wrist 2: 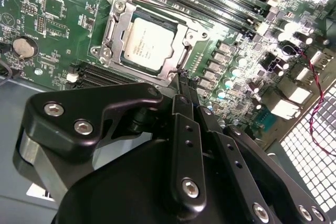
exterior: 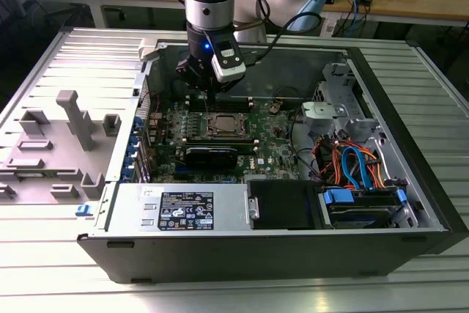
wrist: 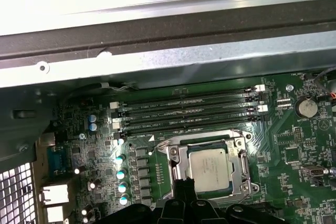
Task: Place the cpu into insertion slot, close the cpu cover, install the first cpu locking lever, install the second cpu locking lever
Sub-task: 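Install the first cpu locking lever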
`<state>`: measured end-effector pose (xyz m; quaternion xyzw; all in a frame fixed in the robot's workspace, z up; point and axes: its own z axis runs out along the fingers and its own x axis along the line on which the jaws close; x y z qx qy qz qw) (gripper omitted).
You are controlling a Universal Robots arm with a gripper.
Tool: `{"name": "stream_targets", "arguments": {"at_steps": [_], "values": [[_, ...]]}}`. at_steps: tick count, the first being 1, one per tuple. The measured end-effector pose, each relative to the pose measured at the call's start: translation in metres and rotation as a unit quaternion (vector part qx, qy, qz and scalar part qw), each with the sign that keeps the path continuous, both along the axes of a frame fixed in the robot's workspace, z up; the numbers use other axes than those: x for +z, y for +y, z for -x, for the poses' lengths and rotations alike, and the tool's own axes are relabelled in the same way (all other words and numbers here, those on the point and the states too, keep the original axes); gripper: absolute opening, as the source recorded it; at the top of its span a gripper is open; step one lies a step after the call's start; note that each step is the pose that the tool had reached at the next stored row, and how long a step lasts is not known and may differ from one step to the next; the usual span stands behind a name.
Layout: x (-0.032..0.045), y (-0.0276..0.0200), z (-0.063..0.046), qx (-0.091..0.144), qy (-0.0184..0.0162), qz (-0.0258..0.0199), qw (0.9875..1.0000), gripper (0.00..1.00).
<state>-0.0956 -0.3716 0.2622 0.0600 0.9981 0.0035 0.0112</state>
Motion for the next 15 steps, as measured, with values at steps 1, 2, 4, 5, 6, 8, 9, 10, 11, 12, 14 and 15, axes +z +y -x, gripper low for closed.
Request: {"name": "stream_targets", "arguments": {"at_steps": [1,2,4,5,6,8,9,10,11,12,14,15], "values": [[0.0000,0.0000,0.0000,0.000,0.0000,-0.0021,1.0000,0.11],[0.0000,0.0000,0.0000,0.000,0.0000,-0.0022,1.0000,0.11],[0.0000,0.0000,0.0000,0.000,0.0000,-0.0023,1.0000,0.11],[0.0000,0.0000,0.0000,0.000,0.0000,-0.0024,1.0000,0.11],[0.0000,0.0000,0.0000,0.000,0.0000,-0.0024,1.0000,0.11],[0.0000,0.0000,0.0000,0.000,0.0000,-0.0026,1.0000,0.11],[0.0000,0.0000,0.0000,0.000,0.0000,-0.0027,1.0000,0.11],[0.0000,0.0000,0.0000,0.000,0.0000,-0.0027,1.0000,0.11],[0.0000,0.0000,0.0000,0.000,0.0000,-0.0028,1.0000,0.11],[0.0000,0.0000,0.0000,0.000,0.0000,-0.0028,1.0000,0.11],[0.0000,0.0000,0.0041,0.001,0.0000,-0.0028,1.0000,0.11],[-0.0001,0.0000,0.0056,0.003,0.0000,-0.0029,1.0000,0.11]]}}
